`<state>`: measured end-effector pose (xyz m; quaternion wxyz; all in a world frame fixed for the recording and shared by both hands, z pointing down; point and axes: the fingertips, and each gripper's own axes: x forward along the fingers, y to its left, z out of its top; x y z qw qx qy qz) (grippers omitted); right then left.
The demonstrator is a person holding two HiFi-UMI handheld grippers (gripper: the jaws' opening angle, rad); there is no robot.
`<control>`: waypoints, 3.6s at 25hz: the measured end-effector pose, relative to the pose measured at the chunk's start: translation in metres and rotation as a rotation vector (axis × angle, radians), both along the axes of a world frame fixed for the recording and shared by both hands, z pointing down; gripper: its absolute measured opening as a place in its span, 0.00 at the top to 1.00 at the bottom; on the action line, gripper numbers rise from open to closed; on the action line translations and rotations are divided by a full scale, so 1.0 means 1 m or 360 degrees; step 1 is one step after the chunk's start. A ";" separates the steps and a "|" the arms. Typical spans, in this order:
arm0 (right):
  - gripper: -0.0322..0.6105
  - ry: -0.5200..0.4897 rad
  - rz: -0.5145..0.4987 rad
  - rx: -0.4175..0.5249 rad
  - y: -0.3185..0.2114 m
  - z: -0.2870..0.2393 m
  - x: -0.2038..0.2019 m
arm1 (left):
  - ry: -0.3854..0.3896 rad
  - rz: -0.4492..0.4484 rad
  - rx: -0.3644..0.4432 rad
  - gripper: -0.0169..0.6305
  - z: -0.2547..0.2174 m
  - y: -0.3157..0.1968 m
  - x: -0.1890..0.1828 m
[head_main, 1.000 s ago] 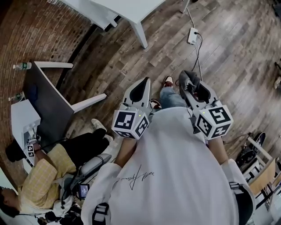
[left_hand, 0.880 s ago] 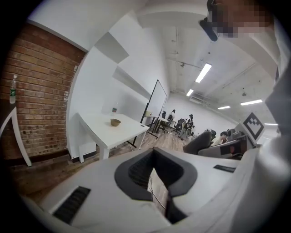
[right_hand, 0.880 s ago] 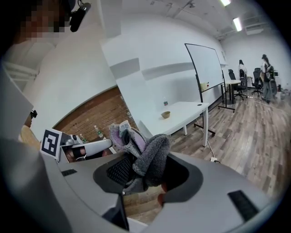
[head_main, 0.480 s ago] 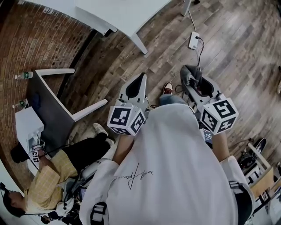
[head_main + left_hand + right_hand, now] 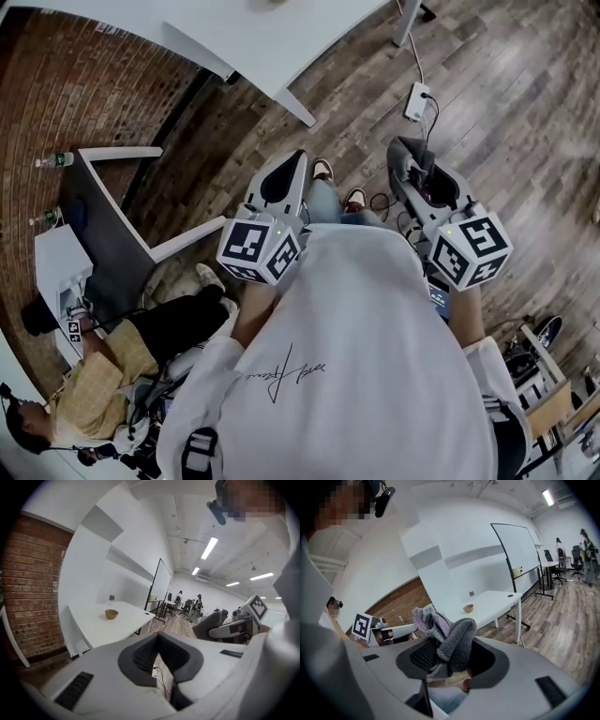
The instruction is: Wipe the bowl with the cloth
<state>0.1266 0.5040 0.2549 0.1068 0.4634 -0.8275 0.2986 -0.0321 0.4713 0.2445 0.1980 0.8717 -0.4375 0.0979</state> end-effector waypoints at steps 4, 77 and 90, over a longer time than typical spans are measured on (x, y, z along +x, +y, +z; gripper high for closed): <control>0.67 -0.0052 0.0033 -0.0020 -0.021 0.004 0.011 | -0.0001 0.0025 0.0009 0.96 -0.003 -0.019 0.005; 0.67 0.0053 -0.0709 -0.0366 -0.503 0.089 -0.133 | -0.0268 -0.0407 -0.0333 0.98 0.095 -0.502 -0.109; 0.67 0.0026 -0.0691 -0.0474 -0.517 0.119 -0.143 | -0.0360 -0.0341 -0.0457 0.95 0.137 -0.526 -0.108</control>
